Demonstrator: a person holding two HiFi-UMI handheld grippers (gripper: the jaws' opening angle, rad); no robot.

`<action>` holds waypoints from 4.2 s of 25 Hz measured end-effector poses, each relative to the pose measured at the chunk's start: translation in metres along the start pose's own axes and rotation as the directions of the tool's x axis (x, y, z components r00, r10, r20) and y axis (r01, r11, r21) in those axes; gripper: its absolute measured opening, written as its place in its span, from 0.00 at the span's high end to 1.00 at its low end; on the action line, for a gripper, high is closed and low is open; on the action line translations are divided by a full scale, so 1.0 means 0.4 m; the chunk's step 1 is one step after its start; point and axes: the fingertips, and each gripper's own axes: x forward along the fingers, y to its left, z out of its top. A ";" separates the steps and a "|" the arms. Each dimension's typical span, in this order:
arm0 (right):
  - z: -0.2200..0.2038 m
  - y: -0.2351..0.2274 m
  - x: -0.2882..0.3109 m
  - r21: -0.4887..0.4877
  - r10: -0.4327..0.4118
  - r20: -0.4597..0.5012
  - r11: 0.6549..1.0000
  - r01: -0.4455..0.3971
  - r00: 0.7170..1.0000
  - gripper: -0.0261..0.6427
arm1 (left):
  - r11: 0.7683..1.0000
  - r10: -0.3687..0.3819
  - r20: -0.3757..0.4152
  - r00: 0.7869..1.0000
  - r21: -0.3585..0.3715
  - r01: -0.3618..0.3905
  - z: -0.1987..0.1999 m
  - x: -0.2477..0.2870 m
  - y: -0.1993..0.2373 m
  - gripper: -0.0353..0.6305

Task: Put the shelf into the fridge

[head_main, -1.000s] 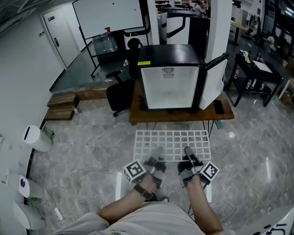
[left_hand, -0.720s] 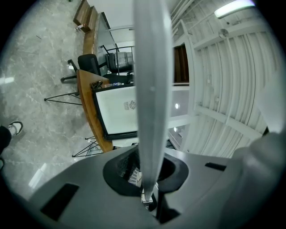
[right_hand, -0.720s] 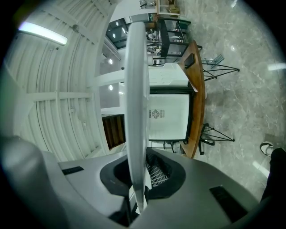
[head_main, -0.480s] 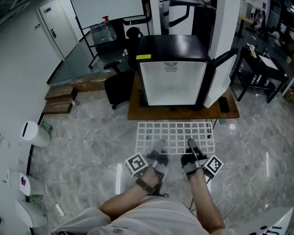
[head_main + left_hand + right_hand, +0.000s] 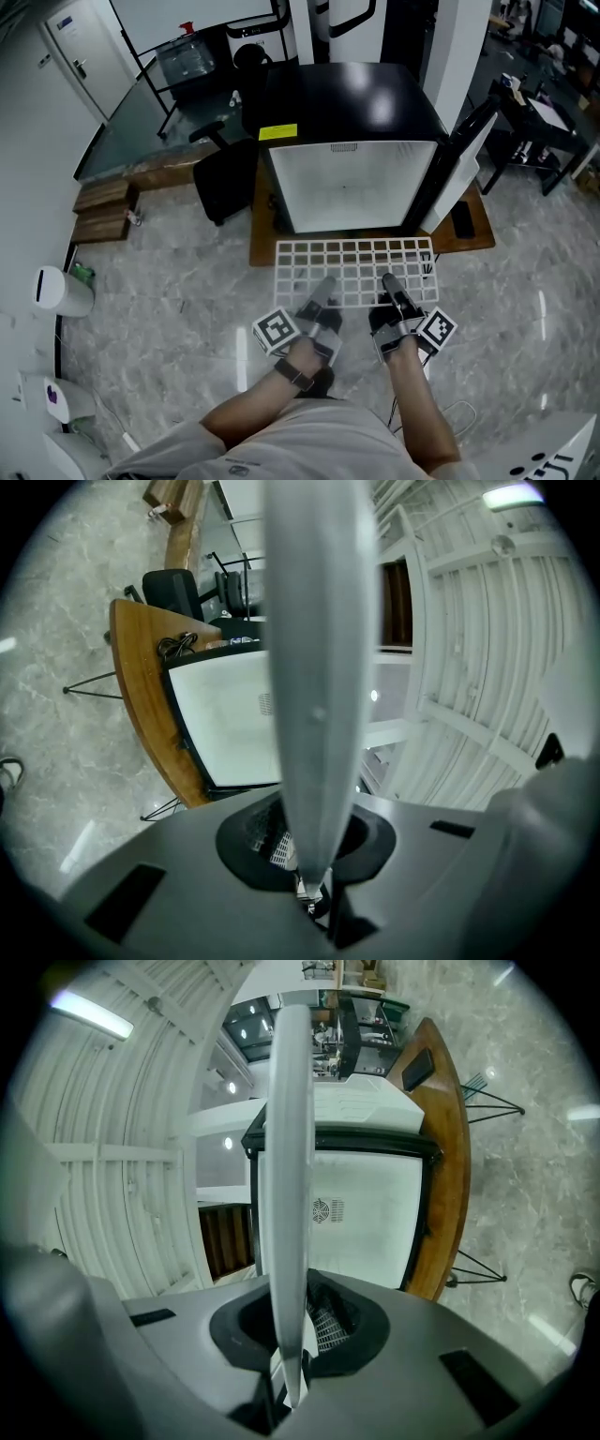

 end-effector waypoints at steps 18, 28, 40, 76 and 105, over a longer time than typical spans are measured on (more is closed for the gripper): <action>0.134 -0.068 0.223 -0.012 -0.042 0.030 0.999 0.042 0.999 0.89 | 0.999 0.038 -0.070 0.997 -0.019 -0.040 0.133 0.236 0.093 0.91; 0.191 -0.109 0.322 -0.002 -0.041 -0.044 0.999 0.041 0.998 0.89 | 0.998 -0.008 0.003 1.000 -0.069 0.008 0.172 0.333 0.103 0.91; 0.188 -0.159 0.377 -0.006 -0.017 -0.095 1.000 0.017 0.995 0.89 | 0.996 0.009 0.041 0.999 -0.086 -0.006 0.210 0.353 0.158 0.91; 0.272 -0.188 0.533 -0.021 -0.047 -0.051 0.999 0.046 0.998 0.89 | 0.998 0.005 0.059 0.998 -0.066 -0.001 0.305 0.496 0.200 0.91; 0.354 -0.210 0.746 0.006 -0.032 0.010 0.999 0.032 0.999 0.89 | 0.998 0.007 0.211 0.977 -0.061 0.006 0.459 0.666 0.227 0.91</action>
